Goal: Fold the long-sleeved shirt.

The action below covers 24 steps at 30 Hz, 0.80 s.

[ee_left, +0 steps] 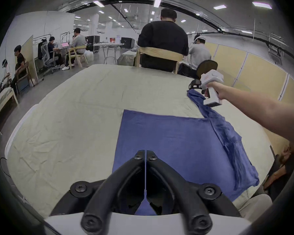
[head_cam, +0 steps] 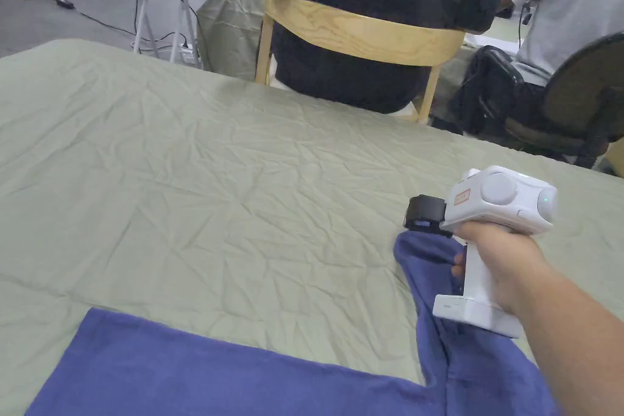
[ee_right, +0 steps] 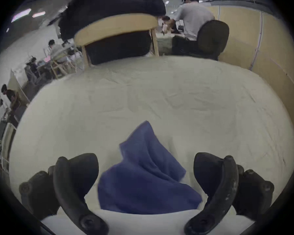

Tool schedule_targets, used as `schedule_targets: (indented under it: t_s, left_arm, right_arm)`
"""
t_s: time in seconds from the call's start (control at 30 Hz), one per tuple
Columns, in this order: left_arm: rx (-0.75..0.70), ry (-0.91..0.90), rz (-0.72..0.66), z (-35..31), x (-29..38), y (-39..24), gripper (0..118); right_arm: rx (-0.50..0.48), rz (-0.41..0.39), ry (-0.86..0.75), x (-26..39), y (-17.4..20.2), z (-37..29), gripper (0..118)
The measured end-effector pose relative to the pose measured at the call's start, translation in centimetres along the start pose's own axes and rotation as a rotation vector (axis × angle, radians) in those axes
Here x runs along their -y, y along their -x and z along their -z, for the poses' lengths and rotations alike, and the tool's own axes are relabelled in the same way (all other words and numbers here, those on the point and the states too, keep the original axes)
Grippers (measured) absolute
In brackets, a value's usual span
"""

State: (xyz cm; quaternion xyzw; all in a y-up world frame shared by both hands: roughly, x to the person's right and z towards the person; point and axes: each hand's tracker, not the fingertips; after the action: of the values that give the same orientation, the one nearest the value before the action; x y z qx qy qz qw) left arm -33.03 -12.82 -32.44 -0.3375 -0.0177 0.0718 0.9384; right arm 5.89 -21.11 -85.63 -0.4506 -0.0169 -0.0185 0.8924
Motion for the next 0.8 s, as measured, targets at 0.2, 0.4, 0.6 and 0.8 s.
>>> schedule_targets:
  t_s: [0.2, 0.4, 0.6, 0.8]
  left_arm:
    - [0.008, 0.023, 0.022, 0.2, 0.5, -0.3, 0]
    - [0.043, 0.034, 0.047, -0.8, 0.8, -1.8, 0]
    - [0.075, 0.021, -0.059, -3.4, 0.5, -3.0, 0]
    - [0.121, -0.010, -0.067, -5.1, -0.2, -4.5, 0]
  right_arm:
    - [0.030, -0.084, 0.076, 0.0, 0.9, -1.8, 19]
    - [-0.009, -0.200, 0.013, 0.0, -0.7, -9.1, 16]
    - [-0.115, -0.190, -0.075, 5.4, -3.3, -21.3, 16]
    - [-0.132, -0.072, -0.021, 13.8, -5.5, -28.2, 16]
